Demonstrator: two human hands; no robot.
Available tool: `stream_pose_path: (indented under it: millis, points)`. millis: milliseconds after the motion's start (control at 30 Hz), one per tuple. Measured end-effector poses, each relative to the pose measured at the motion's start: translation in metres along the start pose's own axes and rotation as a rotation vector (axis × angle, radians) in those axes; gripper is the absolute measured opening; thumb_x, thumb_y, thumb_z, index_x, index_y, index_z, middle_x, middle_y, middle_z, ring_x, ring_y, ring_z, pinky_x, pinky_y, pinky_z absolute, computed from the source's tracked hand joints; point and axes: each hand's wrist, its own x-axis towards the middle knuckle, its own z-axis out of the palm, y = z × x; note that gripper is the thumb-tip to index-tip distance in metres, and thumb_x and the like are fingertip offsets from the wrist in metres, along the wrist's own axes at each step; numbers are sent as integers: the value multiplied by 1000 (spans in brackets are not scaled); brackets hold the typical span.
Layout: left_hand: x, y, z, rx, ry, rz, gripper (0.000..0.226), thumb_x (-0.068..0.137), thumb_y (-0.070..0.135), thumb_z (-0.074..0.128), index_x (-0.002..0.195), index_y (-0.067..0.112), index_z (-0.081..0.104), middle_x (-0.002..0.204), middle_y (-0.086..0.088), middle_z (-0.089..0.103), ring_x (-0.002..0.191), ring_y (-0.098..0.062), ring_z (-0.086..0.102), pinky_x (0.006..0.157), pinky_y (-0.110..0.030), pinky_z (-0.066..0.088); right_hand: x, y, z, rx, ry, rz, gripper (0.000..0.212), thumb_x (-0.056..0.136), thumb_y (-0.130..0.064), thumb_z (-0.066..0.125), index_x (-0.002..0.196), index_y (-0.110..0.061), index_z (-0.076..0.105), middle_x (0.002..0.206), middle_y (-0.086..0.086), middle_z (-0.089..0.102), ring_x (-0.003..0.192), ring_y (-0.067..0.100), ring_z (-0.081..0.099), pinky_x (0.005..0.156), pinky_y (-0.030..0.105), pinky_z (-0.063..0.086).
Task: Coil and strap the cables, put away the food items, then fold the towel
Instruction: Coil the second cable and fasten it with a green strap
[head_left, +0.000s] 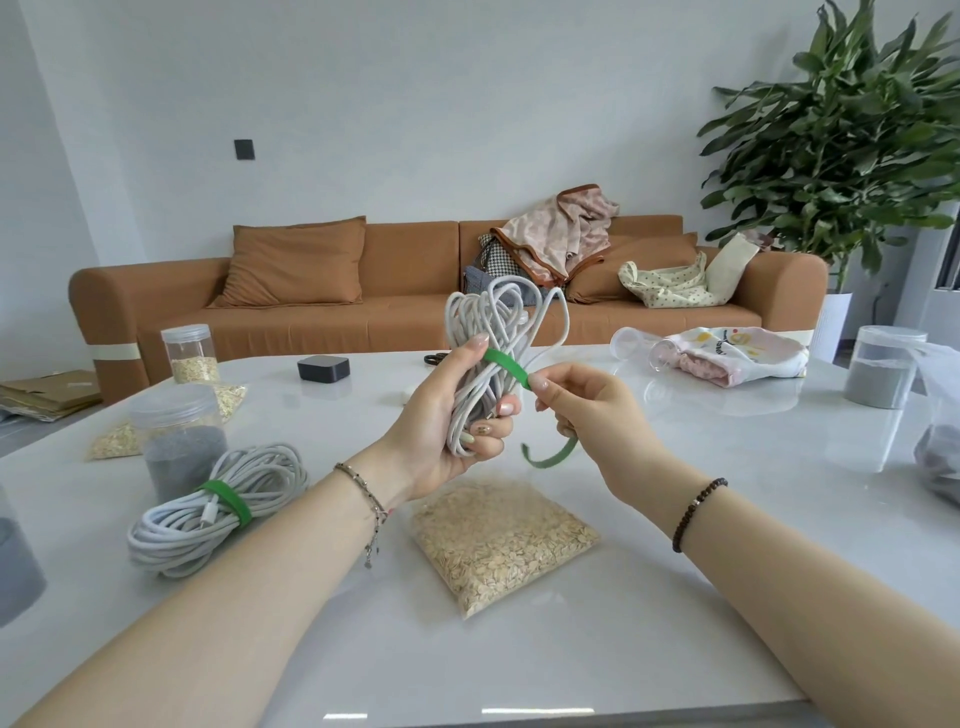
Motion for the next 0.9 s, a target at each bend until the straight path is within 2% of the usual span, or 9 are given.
stream_pose_path:
  millis: [100,200,267,333,500,600,733,833,900]
  points:
    - [1,-3,2,-11,-46,-72,45,94,53,49,104,9,55,70,-3,43,49,-7,30,41,-13,24,0,0,1,-35,11,-47,10,95,-15,66,89,-7,68,69,-2,61,51,-3,46,57,12,36]
    - [2,-4,3,-53,-81,-147,43,94,53,51,93,11,62,71,-2,42,51,-7,31,41,-12,25,0,0,1,-56,17,-74,13,96,-7,64,83,-8,66,68,-1,61,50,-4,48,56,8,37]
    - [2,-4,3,-59,-94,-210,42,95,53,52,86,13,61,71,-2,42,51,-7,32,41,-12,26,2,3,-1,-115,27,-74,19,95,-4,64,78,-12,66,64,-7,61,50,-3,46,56,11,38]
    - [1,-6,1,-40,-116,-277,40,94,53,54,90,13,53,72,-2,42,52,-7,32,41,-12,28,3,6,-2,-206,33,-74,21,93,-2,63,77,-15,68,58,-13,61,52,1,46,57,15,41]
    - [0,-6,2,-126,-99,-359,42,90,50,59,87,9,51,69,-3,43,50,-7,34,40,-12,28,2,9,-1,-242,32,-86,27,92,4,58,81,-16,70,62,-8,67,58,9,56,65,26,52]
    - [1,-6,4,-204,-103,-342,40,91,48,59,88,9,51,70,-2,43,52,-7,35,40,-12,31,3,10,-1,-161,40,-63,15,94,-2,62,86,-11,71,73,1,70,69,14,61,74,33,55]
    - [5,-9,8,-109,-69,-243,33,97,48,54,95,15,51,73,0,43,53,-8,33,41,-14,34,5,12,-2,-143,73,1,11,95,-22,68,86,-16,67,84,-6,70,80,8,63,76,23,48]
    - [8,-11,5,96,47,-97,31,102,47,48,97,17,52,72,1,45,53,-8,35,45,-15,30,8,14,-4,-183,131,42,11,96,-31,66,106,-27,65,114,-8,67,109,11,61,89,29,47]
    - [11,-12,2,227,160,34,30,103,45,47,93,16,52,72,0,48,53,-9,39,45,-18,33,8,13,-6,-193,222,45,21,100,-28,60,121,-27,61,123,-6,62,115,13,57,92,31,46]
